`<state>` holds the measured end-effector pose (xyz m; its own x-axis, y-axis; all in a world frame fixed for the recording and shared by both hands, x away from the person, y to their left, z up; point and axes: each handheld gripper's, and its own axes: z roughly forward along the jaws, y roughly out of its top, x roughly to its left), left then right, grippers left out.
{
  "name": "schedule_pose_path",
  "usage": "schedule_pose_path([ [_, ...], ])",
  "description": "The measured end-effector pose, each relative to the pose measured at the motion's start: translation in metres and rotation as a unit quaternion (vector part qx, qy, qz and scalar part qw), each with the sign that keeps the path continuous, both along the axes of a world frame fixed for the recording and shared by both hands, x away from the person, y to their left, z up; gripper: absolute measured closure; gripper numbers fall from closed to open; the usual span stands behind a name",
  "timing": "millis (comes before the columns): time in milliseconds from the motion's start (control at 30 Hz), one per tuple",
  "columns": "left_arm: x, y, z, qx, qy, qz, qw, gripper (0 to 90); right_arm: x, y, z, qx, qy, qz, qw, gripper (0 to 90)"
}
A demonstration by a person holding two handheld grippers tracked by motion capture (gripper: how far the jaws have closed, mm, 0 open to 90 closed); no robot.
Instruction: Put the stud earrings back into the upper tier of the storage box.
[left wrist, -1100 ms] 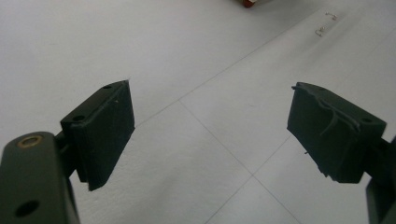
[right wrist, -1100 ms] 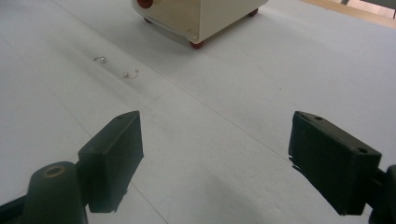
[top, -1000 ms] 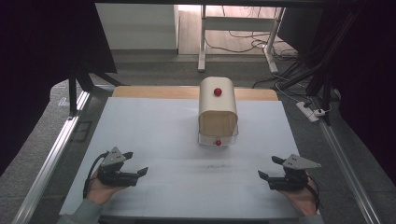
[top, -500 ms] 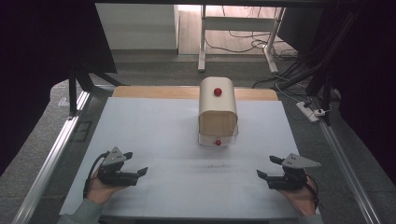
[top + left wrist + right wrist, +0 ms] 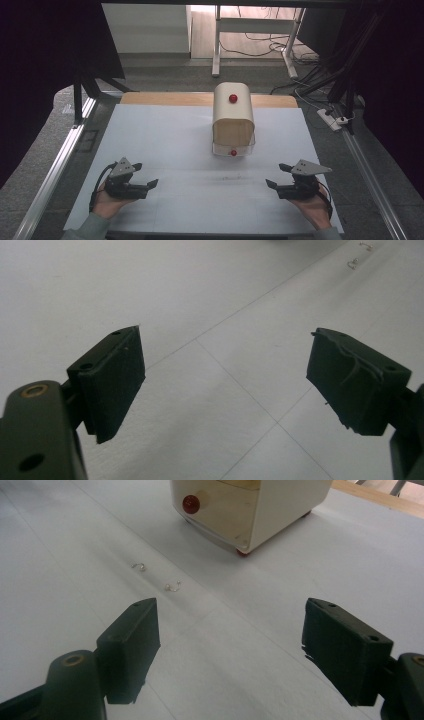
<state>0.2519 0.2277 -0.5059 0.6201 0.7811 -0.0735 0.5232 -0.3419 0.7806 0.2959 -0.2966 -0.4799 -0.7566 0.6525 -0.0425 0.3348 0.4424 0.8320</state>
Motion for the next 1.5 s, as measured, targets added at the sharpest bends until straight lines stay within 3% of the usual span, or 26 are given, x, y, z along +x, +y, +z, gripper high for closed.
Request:
schedule_pose_path([
  [167,0.002,0.001,-0.001,-0.006,0.008,-0.002,1.0,15.2,0.004,0.012,-0.001,-0.009,0.002,0.011,0.9999,23.1],
  [1033,0.002,-0.004,-0.006,0.008,0.02,-0.015,0.9997,15.2,0.033,0.068,-0.014,-0.043,0.035,0.034,0.9979,28.3],
  [1433,0.001,-0.004,-0.007,0.01,0.02,-0.016,0.9996,15.2,0.046,0.089,-0.025,-0.059,0.045,0.016,0.9971,36.5],
  [1500,0.001,-0.004,-0.007,0.01,0.02,-0.016,0.9996,15.1,0.047,0.091,-0.027,-0.068,0.05,0.002,0.9964,38.5],
])
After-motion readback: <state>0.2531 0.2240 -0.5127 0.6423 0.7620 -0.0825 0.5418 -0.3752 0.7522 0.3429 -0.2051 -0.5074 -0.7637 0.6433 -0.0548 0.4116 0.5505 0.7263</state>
